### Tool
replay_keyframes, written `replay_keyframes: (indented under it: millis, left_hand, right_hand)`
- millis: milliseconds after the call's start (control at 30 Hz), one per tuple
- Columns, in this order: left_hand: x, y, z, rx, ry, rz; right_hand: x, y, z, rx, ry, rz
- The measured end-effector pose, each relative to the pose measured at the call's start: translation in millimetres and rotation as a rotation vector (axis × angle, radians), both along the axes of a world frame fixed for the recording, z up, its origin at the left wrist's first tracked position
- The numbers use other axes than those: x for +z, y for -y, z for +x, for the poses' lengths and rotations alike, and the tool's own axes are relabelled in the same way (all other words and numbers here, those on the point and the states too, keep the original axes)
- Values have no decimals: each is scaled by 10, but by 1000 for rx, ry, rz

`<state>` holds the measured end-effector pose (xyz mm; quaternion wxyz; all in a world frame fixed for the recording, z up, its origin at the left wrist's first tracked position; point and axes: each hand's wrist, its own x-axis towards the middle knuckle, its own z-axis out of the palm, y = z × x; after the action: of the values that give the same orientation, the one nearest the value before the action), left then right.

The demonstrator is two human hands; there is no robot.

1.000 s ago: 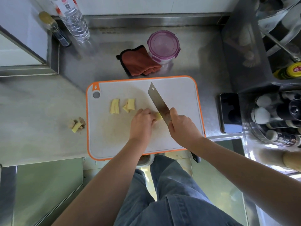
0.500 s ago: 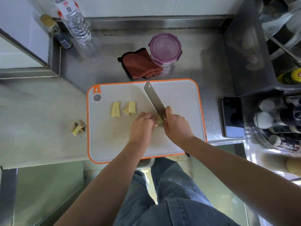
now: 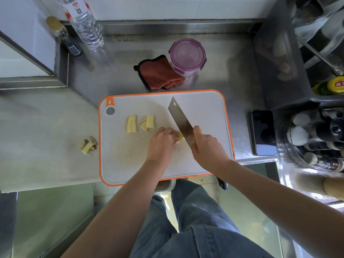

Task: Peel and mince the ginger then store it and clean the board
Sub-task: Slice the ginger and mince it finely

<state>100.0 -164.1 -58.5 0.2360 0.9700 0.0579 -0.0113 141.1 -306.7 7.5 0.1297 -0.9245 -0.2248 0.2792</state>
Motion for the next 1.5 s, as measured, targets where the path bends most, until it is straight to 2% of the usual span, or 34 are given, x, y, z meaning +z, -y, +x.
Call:
replay_keyframes:
  millis: [400, 667, 1000, 1500]
  left_hand:
    - [18, -13, -5, -17, 23, 2]
    - [-40, -22, -18, 12, 41, -23]
    - [-62, -30, -13, 2, 59, -9]
    - [-20, -40, -17, -17, 49, -7]
  right_hand:
    - [-224, -106, -44, -10, 46, -36]
    - [-184, -116, 32, -88, 68, 125]
    - [-58, -52, -64, -5, 34, -8]
    - [-288, -170, -100, -68, 74, -14]
